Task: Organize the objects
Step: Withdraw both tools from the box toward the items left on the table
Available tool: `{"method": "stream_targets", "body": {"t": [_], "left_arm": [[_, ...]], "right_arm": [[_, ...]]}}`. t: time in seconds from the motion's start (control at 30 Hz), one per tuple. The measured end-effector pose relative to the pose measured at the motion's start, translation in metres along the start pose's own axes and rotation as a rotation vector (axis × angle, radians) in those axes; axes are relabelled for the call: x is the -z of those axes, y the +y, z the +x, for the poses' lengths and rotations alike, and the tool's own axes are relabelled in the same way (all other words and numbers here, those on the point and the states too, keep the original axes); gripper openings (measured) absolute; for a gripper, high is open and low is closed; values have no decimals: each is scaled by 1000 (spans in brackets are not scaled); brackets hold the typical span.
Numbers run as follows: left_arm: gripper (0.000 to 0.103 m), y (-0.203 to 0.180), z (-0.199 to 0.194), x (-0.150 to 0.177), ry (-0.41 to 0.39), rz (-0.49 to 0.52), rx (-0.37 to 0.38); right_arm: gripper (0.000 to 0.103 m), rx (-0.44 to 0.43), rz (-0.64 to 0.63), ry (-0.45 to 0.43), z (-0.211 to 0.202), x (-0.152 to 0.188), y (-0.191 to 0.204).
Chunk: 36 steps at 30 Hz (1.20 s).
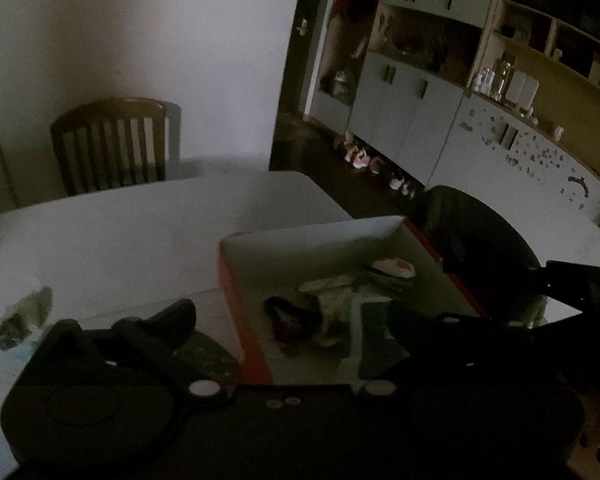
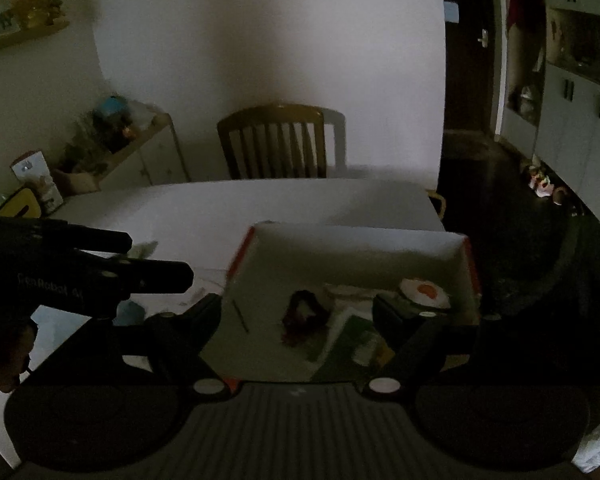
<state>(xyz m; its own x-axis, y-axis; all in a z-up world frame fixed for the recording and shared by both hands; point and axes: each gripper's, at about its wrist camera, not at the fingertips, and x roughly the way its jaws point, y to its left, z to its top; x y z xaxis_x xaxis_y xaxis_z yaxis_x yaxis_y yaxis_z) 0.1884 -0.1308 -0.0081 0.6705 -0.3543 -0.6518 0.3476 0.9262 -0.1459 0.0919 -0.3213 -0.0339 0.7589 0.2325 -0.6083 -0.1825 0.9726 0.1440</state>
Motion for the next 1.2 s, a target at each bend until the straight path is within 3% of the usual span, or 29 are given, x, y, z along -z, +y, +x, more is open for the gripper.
{"method": "stream_targets", "body": {"t": [0.23,0.53,0.83,1.2], "left_arm": [[103,31,-23,12,-46,1,-21],[103,90,-46,32,-116,-42,-70],[103,154,-59,42,-115,-94,-166],[103,242,-52,42,-111,-159,-259]], "right_arm": [[89,-28,15,-9,7,-1,35],[96,-57,-1,-90,17,2,90],[96,-44,-48,-111,44,-2,148],[96,-50,-71,-58,98,-7,206]]}}
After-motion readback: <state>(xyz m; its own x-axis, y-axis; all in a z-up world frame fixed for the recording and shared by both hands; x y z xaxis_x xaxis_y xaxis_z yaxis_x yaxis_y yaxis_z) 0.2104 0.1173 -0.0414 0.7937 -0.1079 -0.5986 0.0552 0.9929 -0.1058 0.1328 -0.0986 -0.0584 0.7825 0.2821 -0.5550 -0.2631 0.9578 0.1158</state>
